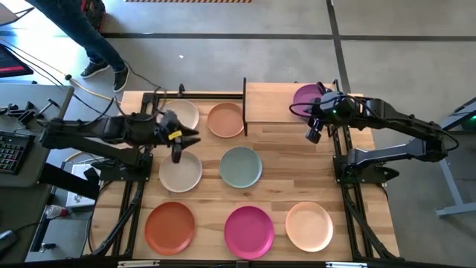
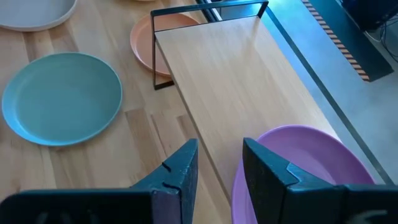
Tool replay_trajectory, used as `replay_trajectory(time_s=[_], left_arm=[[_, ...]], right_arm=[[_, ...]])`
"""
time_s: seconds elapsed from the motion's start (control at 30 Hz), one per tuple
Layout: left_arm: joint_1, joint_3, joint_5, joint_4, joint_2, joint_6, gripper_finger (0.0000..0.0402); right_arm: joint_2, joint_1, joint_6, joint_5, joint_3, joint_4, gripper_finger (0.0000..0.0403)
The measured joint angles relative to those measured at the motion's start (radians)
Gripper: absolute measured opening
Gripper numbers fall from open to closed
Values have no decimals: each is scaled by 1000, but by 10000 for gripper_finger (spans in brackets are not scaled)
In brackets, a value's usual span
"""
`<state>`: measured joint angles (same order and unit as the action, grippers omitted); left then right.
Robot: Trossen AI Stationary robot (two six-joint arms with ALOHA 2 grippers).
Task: Place and stack plates onto a shelf
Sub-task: Stack the orange plate on the purple plate on the shelf
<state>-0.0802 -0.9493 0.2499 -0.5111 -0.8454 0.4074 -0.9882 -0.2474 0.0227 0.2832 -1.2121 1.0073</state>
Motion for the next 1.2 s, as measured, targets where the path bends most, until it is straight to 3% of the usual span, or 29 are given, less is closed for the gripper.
replay_trajectory(time_s=[0.47, 0.67, 1.2], left_arm=[[-247, -48, -147, -309, -245, 62, 131], [-350, -48, -216, -320, -376, 60, 131], [-528, -47, -221, -298, -603, 63, 131]], right_arm=[[0, 0, -1, -2, 0, -1, 103], [0, 0, -51, -2, 0, -2, 103], [0, 0, -97, -3, 0, -2, 103]])
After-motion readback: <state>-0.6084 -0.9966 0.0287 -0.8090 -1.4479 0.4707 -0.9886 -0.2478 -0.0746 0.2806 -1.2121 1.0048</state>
